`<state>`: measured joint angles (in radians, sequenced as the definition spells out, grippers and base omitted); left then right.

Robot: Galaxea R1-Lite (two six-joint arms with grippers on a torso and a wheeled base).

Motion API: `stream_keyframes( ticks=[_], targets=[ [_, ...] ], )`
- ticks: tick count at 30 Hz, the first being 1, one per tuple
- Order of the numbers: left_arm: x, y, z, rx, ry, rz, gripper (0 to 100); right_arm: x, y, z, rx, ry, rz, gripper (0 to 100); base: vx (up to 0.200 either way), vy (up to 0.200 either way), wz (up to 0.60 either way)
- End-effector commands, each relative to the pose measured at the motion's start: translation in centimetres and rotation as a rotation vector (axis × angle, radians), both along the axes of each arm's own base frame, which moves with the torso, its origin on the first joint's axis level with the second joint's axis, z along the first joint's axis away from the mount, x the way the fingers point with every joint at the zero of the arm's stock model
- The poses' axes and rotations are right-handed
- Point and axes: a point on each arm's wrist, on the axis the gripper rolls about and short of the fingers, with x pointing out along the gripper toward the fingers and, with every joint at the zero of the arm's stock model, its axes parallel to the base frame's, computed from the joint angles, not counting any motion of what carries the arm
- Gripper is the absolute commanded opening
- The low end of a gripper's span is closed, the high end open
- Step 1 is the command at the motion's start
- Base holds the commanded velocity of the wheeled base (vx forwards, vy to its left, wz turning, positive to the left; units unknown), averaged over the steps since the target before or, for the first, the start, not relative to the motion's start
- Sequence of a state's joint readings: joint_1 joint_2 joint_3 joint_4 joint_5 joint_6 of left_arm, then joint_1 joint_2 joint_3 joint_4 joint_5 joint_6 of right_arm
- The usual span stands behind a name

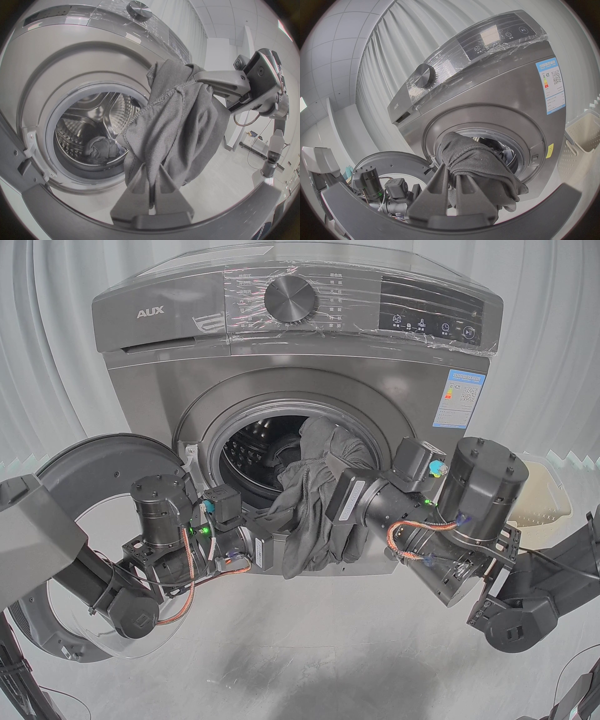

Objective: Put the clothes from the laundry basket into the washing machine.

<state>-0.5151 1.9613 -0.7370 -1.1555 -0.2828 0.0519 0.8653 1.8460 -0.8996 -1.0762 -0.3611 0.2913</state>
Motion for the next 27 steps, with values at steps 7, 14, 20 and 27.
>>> stream_keyframes(
  ticks=[7, 14, 20, 27],
  targets=[
    [-0.1, -0.1, -0.1, -0.038, -0.062, -0.007, 0, 0.3, -0.4, -0.7, -0.012, 0.000, 0.000, 0, 0.000, 0.000, 0.00],
    [-1.3, 0.5, 0.7, -0.073, -0.117, -0.009, 0, 0.7, -0.9, -1.9, -0.034, -0.002, 0.030, 100, 0.000, 0.000, 0.00],
    [-1.8, 0.6, 3.1, -0.132, -0.179, -0.012, 0, 2.2, -1.4, -3.4, -0.065, 0.027, -0.011, 100, 0.000, 0.000, 0.00],
    [-1.3, 0.3, 4.9, -0.170, -0.227, -0.010, 0, 1.6, -1.8, -5.0, -0.124, 0.069, -0.005, 100, 0.000, 0.000, 0.00]
  ],
)
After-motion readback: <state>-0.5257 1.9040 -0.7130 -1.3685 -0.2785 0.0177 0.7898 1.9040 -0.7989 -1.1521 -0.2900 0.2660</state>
